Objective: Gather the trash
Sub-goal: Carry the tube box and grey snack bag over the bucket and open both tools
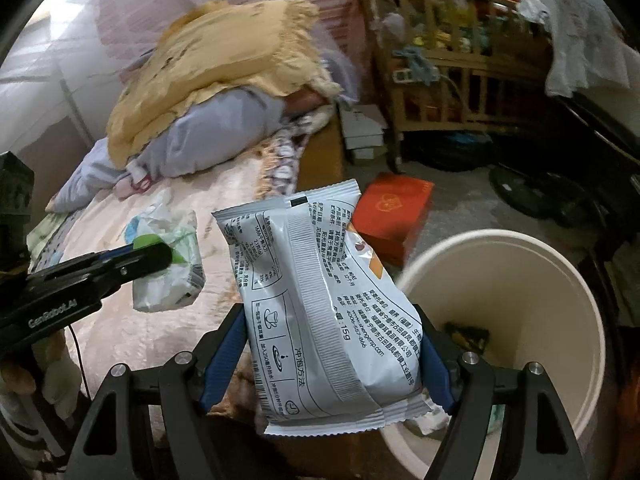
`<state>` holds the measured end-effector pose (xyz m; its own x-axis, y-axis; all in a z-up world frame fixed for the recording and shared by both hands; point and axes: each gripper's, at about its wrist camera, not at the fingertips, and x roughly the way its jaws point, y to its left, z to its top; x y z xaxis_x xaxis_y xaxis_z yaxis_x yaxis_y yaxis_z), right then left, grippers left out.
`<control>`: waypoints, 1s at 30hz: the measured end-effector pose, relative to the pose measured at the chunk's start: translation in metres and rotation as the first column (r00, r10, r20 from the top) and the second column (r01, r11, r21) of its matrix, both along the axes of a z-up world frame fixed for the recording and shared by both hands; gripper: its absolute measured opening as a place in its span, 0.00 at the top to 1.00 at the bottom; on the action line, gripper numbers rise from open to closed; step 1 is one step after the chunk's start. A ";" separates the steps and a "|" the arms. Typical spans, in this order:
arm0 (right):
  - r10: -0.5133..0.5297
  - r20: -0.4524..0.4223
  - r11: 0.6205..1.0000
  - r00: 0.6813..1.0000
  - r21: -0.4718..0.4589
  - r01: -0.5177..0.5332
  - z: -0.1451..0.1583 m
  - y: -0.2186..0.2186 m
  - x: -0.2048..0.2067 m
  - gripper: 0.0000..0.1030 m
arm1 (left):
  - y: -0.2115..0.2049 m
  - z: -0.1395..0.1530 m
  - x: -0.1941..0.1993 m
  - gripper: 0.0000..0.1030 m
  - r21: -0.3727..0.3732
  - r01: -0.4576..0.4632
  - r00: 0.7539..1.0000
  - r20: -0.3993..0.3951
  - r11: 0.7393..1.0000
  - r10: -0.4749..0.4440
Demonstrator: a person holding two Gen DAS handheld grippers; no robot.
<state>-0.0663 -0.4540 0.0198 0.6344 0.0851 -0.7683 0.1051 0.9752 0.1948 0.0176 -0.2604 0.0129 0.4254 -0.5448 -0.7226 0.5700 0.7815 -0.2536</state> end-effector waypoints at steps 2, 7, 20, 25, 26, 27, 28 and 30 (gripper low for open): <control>-0.023 -0.003 1.000 1.000 0.000 0.023 -0.001 -0.011 -0.006 0.26 | -0.013 0.000 -0.003 0.81 -0.002 0.028 1.000 -0.008 1.000 -0.028; -0.076 -0.019 0.997 0.997 0.000 0.076 -0.005 -0.038 -0.019 0.26 | -0.045 -0.001 -0.010 0.81 0.002 0.091 0.996 -0.018 0.996 -0.091; -0.190 -0.056 0.981 0.980 0.014 0.192 -0.021 -0.095 -0.049 0.25 | -0.110 -0.011 -0.023 0.81 0.003 0.202 0.977 -0.069 0.979 -0.201; -0.225 -0.068 0.974 0.972 0.023 0.227 -0.027 -0.111 -0.056 0.25 | -0.125 -0.017 -0.027 0.81 0.019 0.222 0.972 -0.076 0.975 -0.220; -0.228 -0.068 0.973 0.971 0.025 0.230 -0.028 -0.114 -0.057 0.25 | -0.128 -0.018 -0.027 0.81 0.021 0.223 0.972 -0.077 0.974 -0.221; -0.232 -0.067 0.972 0.970 0.028 0.234 -0.029 -0.116 -0.059 0.25 | -0.130 -0.020 -0.027 0.81 0.023 0.224 0.972 -0.080 0.974 -0.221; -0.234 -0.064 0.971 0.970 0.030 0.236 -0.029 -0.117 -0.059 0.25 | -0.132 -0.021 -0.027 0.81 0.024 0.224 0.972 -0.084 0.974 -0.221; -0.238 -0.061 0.970 0.969 0.035 0.240 -0.030 -0.119 -0.061 0.25 | -0.136 -0.024 -0.029 0.81 0.028 0.227 0.971 -0.089 0.974 -0.223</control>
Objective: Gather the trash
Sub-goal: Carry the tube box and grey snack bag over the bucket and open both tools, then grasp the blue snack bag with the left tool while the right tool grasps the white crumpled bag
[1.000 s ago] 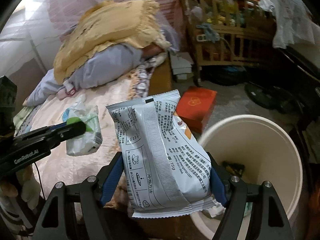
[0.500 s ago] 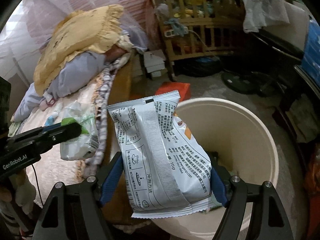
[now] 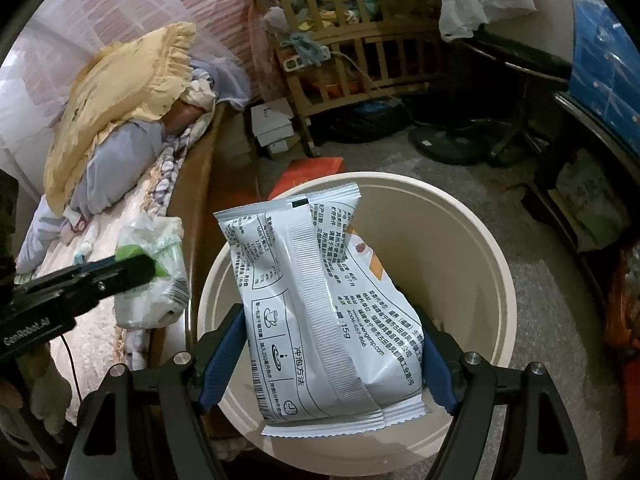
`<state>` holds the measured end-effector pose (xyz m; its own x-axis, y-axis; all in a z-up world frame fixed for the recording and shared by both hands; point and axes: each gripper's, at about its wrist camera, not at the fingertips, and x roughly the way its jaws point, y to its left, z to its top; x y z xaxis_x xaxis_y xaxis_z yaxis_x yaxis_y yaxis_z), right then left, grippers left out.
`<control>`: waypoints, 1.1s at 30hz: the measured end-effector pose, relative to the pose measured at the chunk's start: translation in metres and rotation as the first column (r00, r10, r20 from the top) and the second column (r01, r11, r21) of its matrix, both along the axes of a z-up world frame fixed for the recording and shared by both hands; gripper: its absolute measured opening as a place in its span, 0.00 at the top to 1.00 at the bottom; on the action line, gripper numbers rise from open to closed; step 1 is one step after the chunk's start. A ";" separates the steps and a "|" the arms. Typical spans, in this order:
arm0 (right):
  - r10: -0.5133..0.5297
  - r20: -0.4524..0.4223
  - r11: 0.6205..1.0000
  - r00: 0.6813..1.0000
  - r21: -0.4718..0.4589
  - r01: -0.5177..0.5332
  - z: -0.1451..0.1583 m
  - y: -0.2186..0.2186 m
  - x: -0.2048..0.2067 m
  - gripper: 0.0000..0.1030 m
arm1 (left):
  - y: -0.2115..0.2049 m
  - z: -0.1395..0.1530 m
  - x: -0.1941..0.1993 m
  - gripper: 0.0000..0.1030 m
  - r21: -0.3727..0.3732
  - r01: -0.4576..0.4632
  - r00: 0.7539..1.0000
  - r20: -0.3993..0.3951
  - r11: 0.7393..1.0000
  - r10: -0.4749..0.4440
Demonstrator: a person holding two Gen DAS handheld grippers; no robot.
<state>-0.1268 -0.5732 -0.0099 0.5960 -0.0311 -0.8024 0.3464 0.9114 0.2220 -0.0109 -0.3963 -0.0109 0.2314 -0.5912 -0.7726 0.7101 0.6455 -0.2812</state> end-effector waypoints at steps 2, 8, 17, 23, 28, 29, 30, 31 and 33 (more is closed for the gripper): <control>-0.003 -0.007 1.000 1.000 -0.005 0.003 -0.002 -0.001 0.000 0.24 | -0.002 -0.002 0.000 0.81 0.005 0.005 1.000 0.001 1.000 -0.005; -0.017 -0.016 1.000 1.000 0.000 0.017 -0.006 -0.007 -0.001 0.24 | -0.009 -0.008 -0.001 0.81 0.013 0.017 1.000 -0.010 1.000 -0.017; -0.032 -0.026 0.999 0.999 -0.005 0.032 -0.006 -0.011 0.000 0.23 | -0.012 -0.010 0.001 0.79 -0.012 0.017 1.000 -0.016 1.000 -0.017; -0.054 -0.018 0.999 0.998 0.004 0.054 -0.001 -0.015 0.003 0.18 | -0.005 -0.009 0.006 0.54 -0.042 0.006 0.999 -0.036 0.999 -0.008; -0.032 -0.004 0.999 0.999 0.004 0.032 0.003 -0.007 0.005 0.18 | 0.008 -0.004 0.011 0.52 -0.049 -0.021 0.999 -0.038 0.999 0.019; -0.026 -0.005 1.000 1.000 -0.002 0.026 0.003 -0.004 0.006 0.18 | 0.012 -0.003 0.012 0.52 -0.045 -0.029 0.999 -0.033 0.999 0.028; -0.023 -0.005 1.000 1.000 -0.001 0.023 0.004 -0.002 0.007 0.18 | 0.018 -0.002 0.013 0.52 -0.037 -0.042 0.999 -0.019 0.998 0.041; -0.015 -0.002 1.000 1.000 0.004 0.015 0.005 0.001 0.008 0.18 | 0.024 0.000 0.014 0.52 -0.028 -0.060 0.998 0.003 0.998 0.060; 0.008 0.012 1.000 1.000 0.012 -0.008 0.008 0.010 0.012 0.18 | 0.036 0.001 0.018 0.52 -0.019 -0.090 0.995 0.035 0.996 0.090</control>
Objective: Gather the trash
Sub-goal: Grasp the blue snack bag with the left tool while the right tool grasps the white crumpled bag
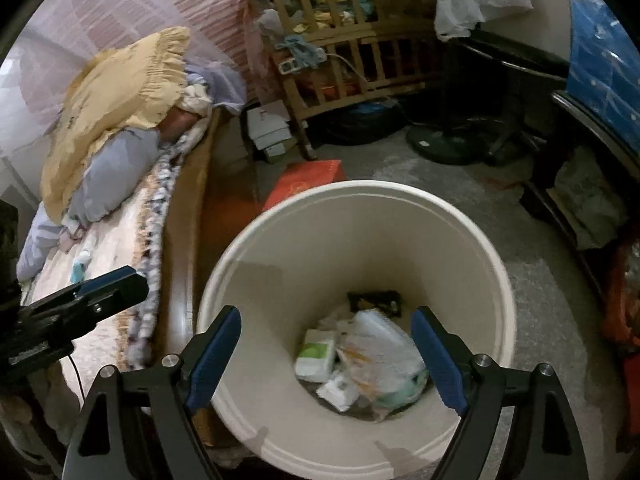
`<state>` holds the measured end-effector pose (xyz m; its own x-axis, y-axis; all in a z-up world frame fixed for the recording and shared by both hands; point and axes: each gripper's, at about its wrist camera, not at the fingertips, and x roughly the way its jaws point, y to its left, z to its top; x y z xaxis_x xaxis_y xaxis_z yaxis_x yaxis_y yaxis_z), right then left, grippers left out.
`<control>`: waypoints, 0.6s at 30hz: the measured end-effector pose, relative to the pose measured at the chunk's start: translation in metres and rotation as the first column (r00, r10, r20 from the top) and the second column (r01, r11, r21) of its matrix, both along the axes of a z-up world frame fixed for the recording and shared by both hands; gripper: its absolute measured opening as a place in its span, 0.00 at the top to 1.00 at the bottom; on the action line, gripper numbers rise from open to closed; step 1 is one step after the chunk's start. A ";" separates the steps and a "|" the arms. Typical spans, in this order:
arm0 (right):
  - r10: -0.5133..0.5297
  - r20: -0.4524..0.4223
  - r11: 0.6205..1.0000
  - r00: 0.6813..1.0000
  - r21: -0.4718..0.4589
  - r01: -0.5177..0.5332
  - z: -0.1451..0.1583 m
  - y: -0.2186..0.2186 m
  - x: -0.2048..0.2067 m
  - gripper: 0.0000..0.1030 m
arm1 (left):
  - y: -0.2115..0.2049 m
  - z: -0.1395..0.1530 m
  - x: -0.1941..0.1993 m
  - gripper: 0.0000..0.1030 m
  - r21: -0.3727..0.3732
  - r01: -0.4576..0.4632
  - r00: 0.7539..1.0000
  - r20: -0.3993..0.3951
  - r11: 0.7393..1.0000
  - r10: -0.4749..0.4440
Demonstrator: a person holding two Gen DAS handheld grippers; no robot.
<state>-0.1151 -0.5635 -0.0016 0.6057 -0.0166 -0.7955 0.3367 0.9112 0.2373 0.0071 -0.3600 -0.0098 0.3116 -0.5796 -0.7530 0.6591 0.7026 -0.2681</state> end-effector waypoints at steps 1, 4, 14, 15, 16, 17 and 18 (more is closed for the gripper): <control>0.018 0.006 1.000 1.000 0.002 -0.018 0.002 0.006 0.003 0.18 | 0.008 0.001 0.003 0.52 0.009 -0.021 1.000 0.017 1.000 0.021; 0.077 0.026 0.997 0.997 0.000 -0.077 0.010 0.028 0.015 0.18 | 0.031 0.000 0.012 0.52 0.032 -0.077 0.996 0.050 0.997 0.075; 0.314 0.085 0.949 0.946 -0.022 -0.313 0.022 0.133 0.076 0.18 | 0.133 -0.009 0.039 0.52 0.085 -0.266 0.962 0.086 0.960 0.259; 0.333 0.084 0.943 0.939 -0.028 -0.332 0.023 0.144 0.081 0.18 | 0.146 -0.011 0.043 0.52 0.092 -0.290 0.955 0.086 0.953 0.283; 0.358 0.083 0.934 0.930 -0.032 -0.357 0.025 0.157 0.089 0.18 | 0.157 -0.013 0.046 0.52 0.100 -0.311 0.949 0.086 0.945 0.303; 0.376 0.079 0.927 0.923 -0.036 -0.374 0.026 0.168 0.095 0.18 | 0.173 -0.017 0.051 0.52 0.113 -0.340 0.939 0.086 0.933 0.332; 0.392 0.077 0.920 0.917 -0.039 -0.391 0.028 0.178 0.101 0.18 | 0.185 -0.019 0.054 0.52 0.124 -0.360 0.932 0.083 0.925 0.352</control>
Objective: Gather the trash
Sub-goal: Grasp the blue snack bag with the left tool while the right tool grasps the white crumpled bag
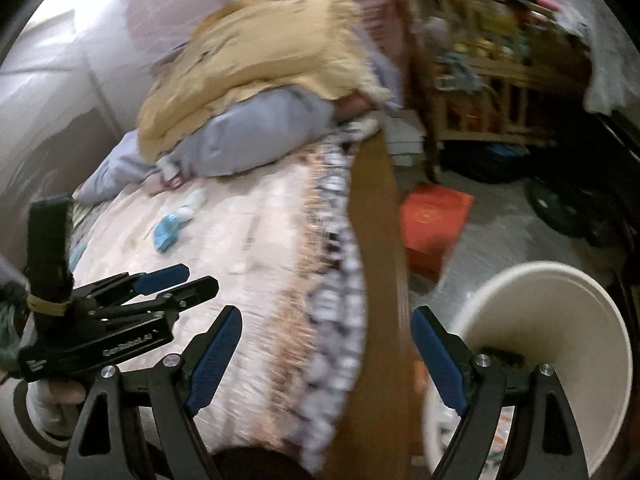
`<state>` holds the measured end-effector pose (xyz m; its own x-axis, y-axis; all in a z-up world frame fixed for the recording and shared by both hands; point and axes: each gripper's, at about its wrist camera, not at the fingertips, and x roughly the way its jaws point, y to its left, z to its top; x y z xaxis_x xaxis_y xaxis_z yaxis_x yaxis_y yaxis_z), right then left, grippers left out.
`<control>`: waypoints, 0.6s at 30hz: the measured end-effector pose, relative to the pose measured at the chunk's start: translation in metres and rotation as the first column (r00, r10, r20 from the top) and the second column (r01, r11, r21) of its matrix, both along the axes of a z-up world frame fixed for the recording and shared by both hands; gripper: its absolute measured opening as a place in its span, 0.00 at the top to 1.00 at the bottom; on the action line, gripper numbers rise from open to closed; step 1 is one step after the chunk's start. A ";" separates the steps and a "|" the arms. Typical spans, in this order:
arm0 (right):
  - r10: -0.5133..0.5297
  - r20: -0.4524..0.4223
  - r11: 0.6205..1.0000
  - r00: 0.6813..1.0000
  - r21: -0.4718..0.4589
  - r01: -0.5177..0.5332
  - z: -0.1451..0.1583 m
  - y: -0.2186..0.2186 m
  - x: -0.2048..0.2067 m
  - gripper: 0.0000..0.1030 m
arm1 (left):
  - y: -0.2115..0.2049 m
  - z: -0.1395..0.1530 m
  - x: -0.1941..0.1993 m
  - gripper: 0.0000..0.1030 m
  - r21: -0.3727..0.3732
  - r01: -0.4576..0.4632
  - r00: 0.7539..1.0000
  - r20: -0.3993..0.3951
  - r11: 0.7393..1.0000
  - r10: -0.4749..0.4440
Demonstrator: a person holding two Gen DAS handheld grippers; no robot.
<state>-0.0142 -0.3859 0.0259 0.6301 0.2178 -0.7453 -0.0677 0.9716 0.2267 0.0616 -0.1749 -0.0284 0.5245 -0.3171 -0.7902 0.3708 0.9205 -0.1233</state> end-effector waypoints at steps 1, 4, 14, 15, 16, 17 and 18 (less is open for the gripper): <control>0.017 -0.001 1.000 1.000 -0.003 -0.017 0.001 0.009 0.004 0.18 | 0.012 -0.002 0.004 0.52 0.007 -0.022 1.000 -0.007 1.000 0.022; 0.088 -0.008 0.995 0.996 -0.038 -0.089 0.005 0.043 0.021 0.18 | 0.059 -0.008 0.018 0.52 0.020 -0.097 0.995 -0.023 0.995 0.097; 0.350 -0.021 0.925 0.937 -0.152 -0.349 0.000 0.155 0.095 0.18 | 0.197 -0.028 0.081 0.43 -0.069 -0.373 0.927 -0.069 0.925 0.368; 0.357 -0.029 0.921 0.934 -0.155 -0.357 -0.002 0.161 0.103 0.18 | 0.208 -0.032 0.091 0.42 -0.086 -0.400 0.916 -0.082 0.913 0.393; 0.361 -0.039 0.919 0.932 -0.153 -0.363 -0.005 0.168 0.113 0.18 | 0.216 -0.035 0.098 0.41 -0.102 -0.423 0.905 -0.096 0.901 0.414; 0.363 -0.049 0.918 0.930 -0.149 -0.366 -0.007 0.172 0.121 0.18 | 0.225 -0.039 0.107 0.40 -0.123 -0.447 0.893 -0.113 0.886 0.435; 0.364 -0.058 0.918 0.930 -0.147 -0.369 -0.009 0.176 0.129 0.18 | 0.233 -0.044 0.116 0.38 -0.148 -0.470 0.881 -0.133 0.870 0.453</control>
<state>0.1148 -0.2102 0.0165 0.5054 0.3119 -0.8045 -0.4213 0.9029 0.0854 0.1776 0.0579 -0.0725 0.5731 -0.1903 -0.7971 -0.1117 0.9454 -0.3061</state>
